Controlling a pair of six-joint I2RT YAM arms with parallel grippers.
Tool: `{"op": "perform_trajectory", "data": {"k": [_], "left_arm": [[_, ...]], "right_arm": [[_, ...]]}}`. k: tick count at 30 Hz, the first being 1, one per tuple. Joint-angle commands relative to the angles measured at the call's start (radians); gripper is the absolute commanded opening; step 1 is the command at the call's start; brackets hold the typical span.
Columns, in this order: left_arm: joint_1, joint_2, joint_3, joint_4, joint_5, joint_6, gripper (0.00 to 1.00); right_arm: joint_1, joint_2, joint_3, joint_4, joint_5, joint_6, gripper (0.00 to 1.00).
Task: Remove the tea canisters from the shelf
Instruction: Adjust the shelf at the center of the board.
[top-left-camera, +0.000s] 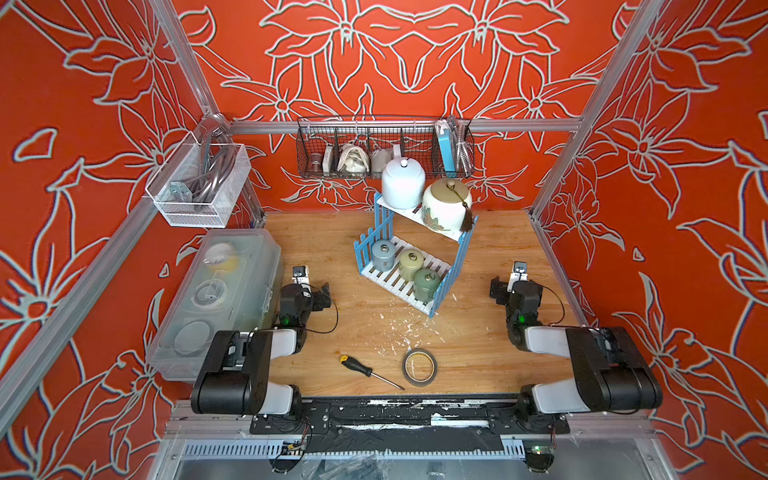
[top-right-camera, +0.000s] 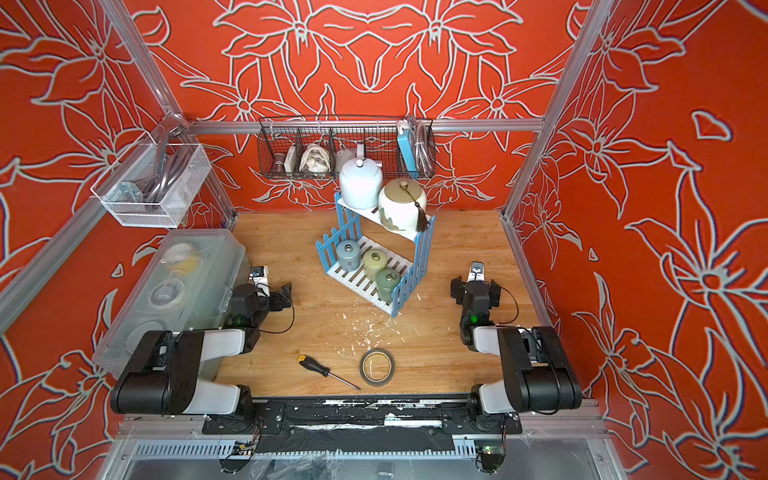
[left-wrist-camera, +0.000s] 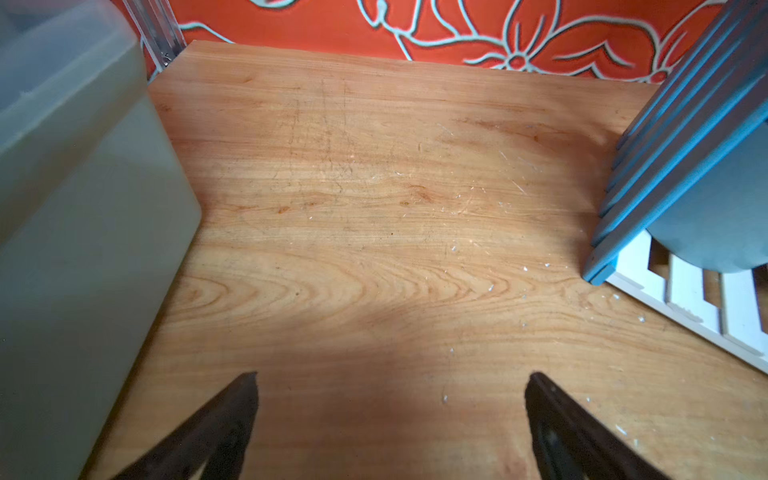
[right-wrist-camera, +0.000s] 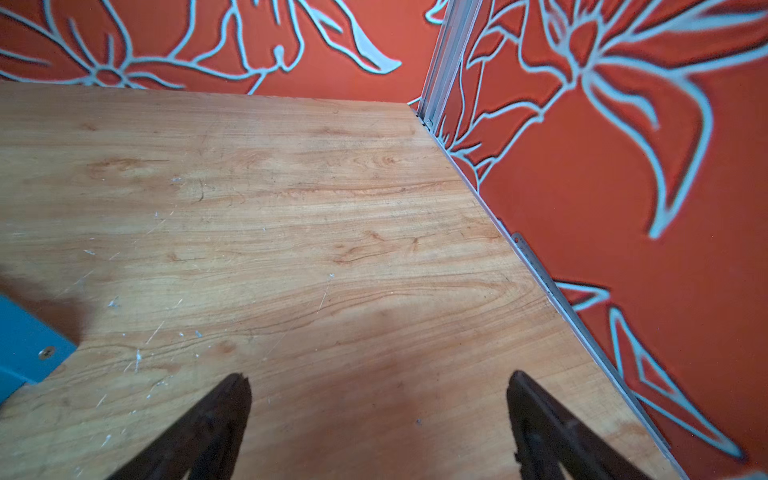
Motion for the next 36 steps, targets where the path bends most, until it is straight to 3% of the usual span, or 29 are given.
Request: {"op": "perform_trajectory", "data": {"k": [1, 25, 31, 36], "left_arm": [[-0.005, -0.006, 0.017, -0.003, -0.007, 0.009, 0.99], [-0.006, -0.017, 0.016, -0.006, -0.010, 0.008, 1.00], [-0.006, -0.177, 0.122, -0.335, 0.085, 0.065, 0.99], [-0.007, -0.290, 0.268, -0.680, 0.168, 0.094, 0.99]], "right_arm": [[0.004, -0.008, -0.003, -0.006, 0.001, -0.008, 0.99], [-0.030, -0.034, -0.008, -0.006, -0.063, 0.000, 0.99], [-0.026, -0.257, 0.098, -0.422, 0.012, 0.081, 0.99], [-0.027, -0.447, 0.153, -0.646, -0.038, 0.154, 0.99]]}}
